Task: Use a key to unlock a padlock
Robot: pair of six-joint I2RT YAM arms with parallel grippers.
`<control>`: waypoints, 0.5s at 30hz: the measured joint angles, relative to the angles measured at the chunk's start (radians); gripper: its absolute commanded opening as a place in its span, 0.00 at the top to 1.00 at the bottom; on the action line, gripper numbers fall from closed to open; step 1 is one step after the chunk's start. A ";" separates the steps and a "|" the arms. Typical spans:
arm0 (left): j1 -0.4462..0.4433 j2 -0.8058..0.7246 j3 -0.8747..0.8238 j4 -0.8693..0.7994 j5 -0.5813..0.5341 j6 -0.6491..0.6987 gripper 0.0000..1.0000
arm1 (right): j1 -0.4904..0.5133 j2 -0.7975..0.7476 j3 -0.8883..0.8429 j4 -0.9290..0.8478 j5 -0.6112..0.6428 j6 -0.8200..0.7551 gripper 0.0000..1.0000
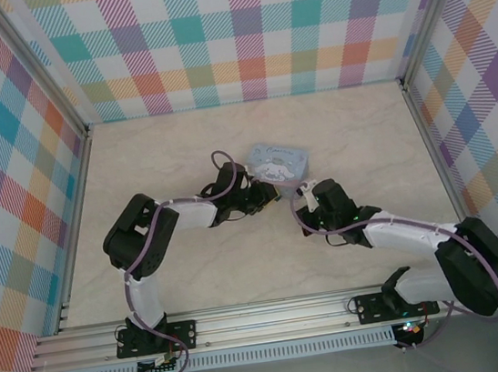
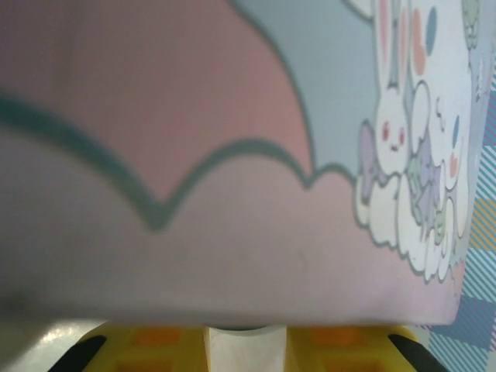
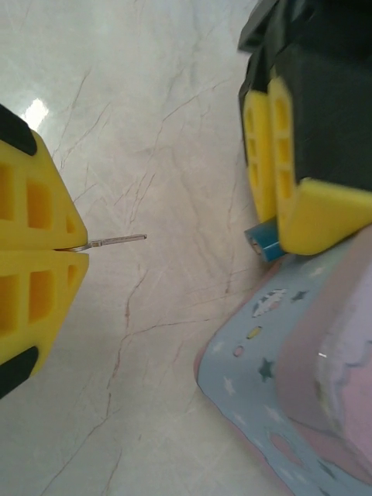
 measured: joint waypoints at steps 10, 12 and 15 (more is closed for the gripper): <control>0.000 -0.009 0.002 -0.007 0.012 -0.049 0.78 | 0.025 0.097 0.002 0.072 0.056 -0.014 0.99; 0.000 -0.013 0.002 -0.018 0.012 -0.050 0.79 | 0.025 0.098 0.003 0.093 0.060 -0.014 0.99; 0.000 -0.021 0.003 -0.037 0.011 -0.049 0.79 | 0.025 0.106 0.008 0.113 0.063 -0.014 0.99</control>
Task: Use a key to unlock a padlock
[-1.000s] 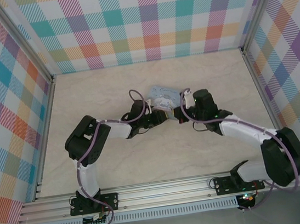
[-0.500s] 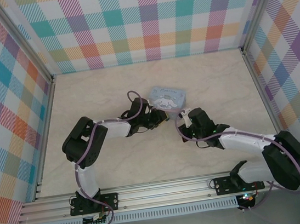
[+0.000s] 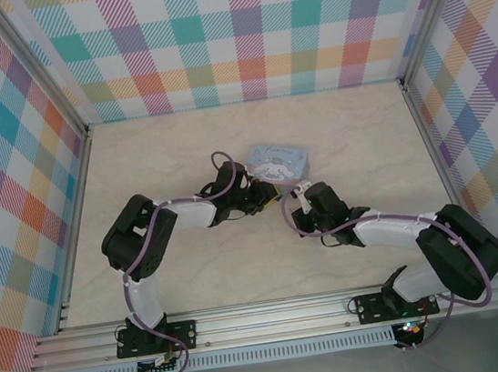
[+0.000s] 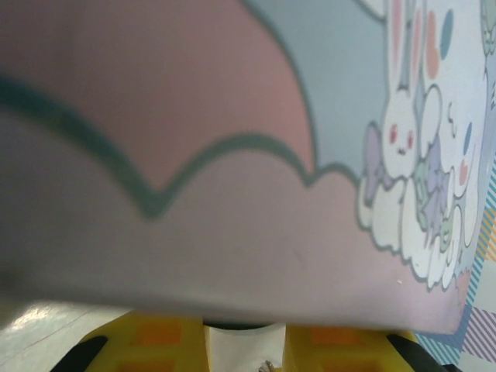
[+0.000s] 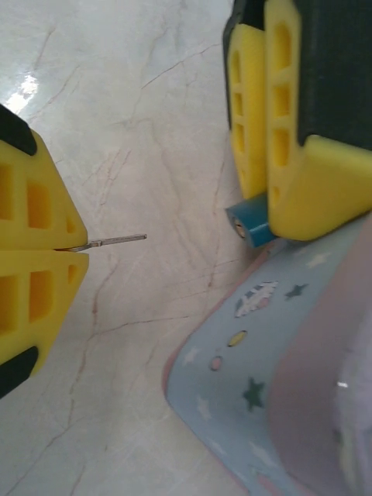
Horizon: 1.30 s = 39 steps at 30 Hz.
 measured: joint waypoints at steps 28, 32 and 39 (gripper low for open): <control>-0.002 -0.050 0.034 -0.145 -0.001 0.000 0.80 | 0.000 0.097 0.051 0.115 -0.034 -0.025 0.98; -0.002 -0.050 0.034 -0.145 -0.001 0.000 0.80 | 0.000 0.097 0.051 0.115 -0.034 -0.025 0.98; -0.002 -0.050 0.034 -0.145 -0.003 0.000 0.81 | 0.000 0.097 0.051 0.127 -0.034 -0.025 0.98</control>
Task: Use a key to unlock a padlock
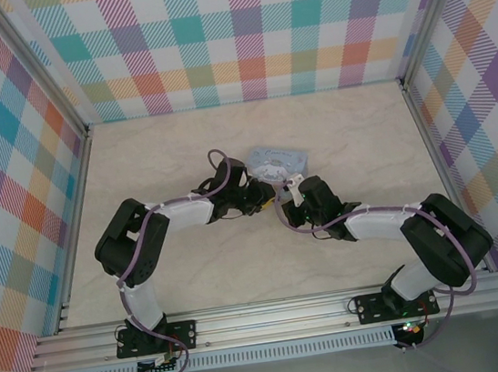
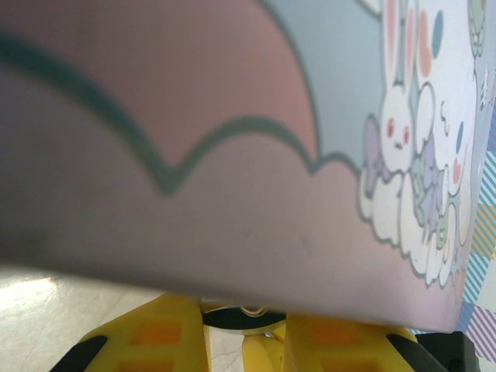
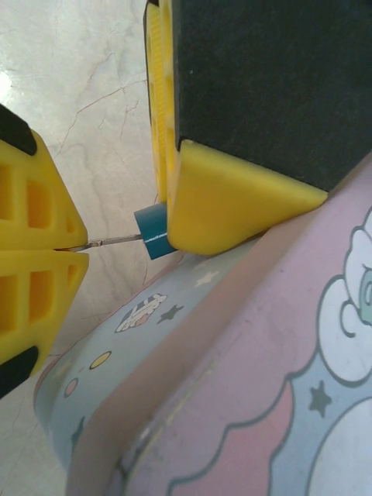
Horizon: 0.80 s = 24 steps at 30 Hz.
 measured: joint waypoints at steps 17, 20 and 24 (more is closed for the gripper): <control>0.000 -0.011 0.000 0.000 0.003 -0.010 0.82 | -0.017 0.000 -0.045 0.100 -0.026 0.012 0.98; 0.000 -0.021 0.000 -0.001 0.003 -0.011 0.82 | -0.035 0.000 -0.064 0.150 -0.058 0.019 0.98; 0.001 -0.032 0.000 -0.007 0.002 -0.011 0.82 | -0.054 -0.001 -0.074 0.185 -0.098 0.019 0.98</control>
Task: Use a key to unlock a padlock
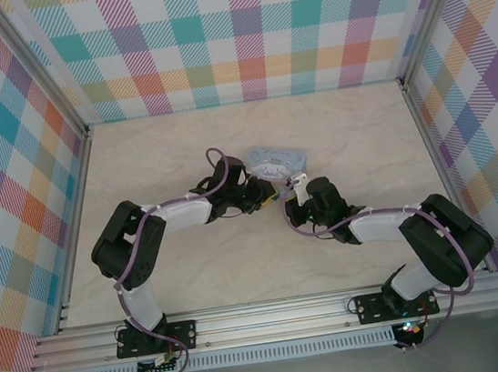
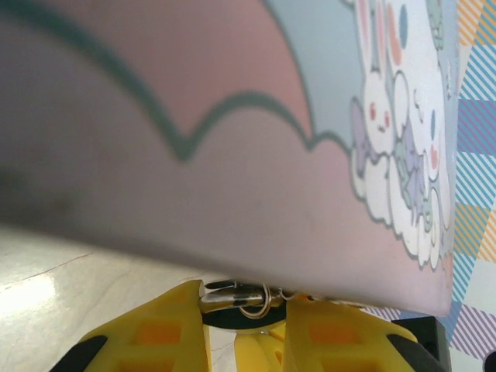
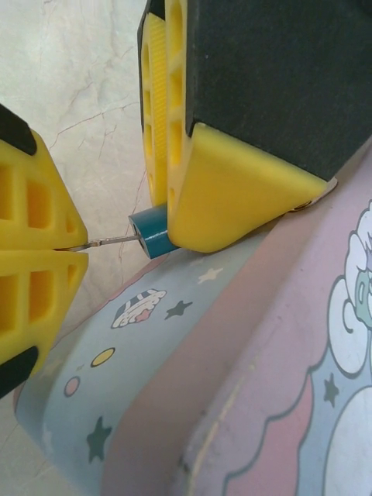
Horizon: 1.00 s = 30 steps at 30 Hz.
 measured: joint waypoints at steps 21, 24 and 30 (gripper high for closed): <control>0.001 -0.015 0.006 -0.044 -0.001 0.009 0.83 | -0.078 0.000 -0.003 0.021 -0.190 0.015 1.00; 0.001 -0.015 0.006 -0.045 0.000 0.009 0.83 | -0.085 0.003 -0.003 0.022 -0.217 0.024 1.00; 0.001 -0.015 0.006 -0.045 -0.005 -0.001 0.83 | -0.091 0.045 0.003 0.050 -0.247 0.041 1.00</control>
